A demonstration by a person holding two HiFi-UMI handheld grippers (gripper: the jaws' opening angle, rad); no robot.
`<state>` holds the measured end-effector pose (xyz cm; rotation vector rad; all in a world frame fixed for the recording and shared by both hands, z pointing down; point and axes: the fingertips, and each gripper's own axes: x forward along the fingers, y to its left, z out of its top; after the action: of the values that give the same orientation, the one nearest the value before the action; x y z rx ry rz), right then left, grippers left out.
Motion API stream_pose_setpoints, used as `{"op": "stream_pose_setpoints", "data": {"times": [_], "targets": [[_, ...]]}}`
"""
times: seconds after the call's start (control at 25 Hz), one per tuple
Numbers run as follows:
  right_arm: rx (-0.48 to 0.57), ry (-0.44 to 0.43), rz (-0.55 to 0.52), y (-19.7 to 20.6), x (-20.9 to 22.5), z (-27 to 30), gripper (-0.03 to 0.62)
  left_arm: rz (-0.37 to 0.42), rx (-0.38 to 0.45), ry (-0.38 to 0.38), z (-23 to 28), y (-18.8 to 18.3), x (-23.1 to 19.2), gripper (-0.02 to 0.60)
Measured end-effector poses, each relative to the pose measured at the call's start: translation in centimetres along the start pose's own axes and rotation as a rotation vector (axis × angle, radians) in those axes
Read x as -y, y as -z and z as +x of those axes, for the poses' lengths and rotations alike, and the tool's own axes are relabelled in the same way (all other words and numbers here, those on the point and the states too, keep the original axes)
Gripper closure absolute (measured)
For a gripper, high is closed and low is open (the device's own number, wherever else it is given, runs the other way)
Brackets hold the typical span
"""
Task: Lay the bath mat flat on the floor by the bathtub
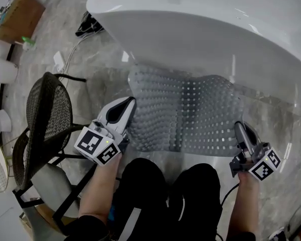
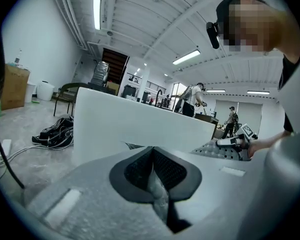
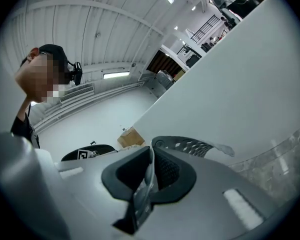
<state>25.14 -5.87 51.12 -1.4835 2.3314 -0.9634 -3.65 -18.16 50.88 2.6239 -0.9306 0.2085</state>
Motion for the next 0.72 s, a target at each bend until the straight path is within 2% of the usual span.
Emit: {"op": "stream_pose_setpoints", "data": {"times": [0.2, 0.44, 0.72], "targets": [[-0.025, 0.002, 0.011, 3.8, 3.7, 0.2, 0.576, -0.020, -0.020, 0.007, 1.5, 5.2, -1.7, 0.574], [-0.065, 0.014, -0.009, 8.4, 7.5, -0.5, 0.576, 0.028, -0.080, 0.038, 2.9, 11.0, -2.6, 0.574], [-0.120, 0.044, -0.009, 12.9, 10.9, -0.4, 0.576, -0.013, -0.138, 0.027, 4.0, 16.9, -4.5, 0.574]]}}
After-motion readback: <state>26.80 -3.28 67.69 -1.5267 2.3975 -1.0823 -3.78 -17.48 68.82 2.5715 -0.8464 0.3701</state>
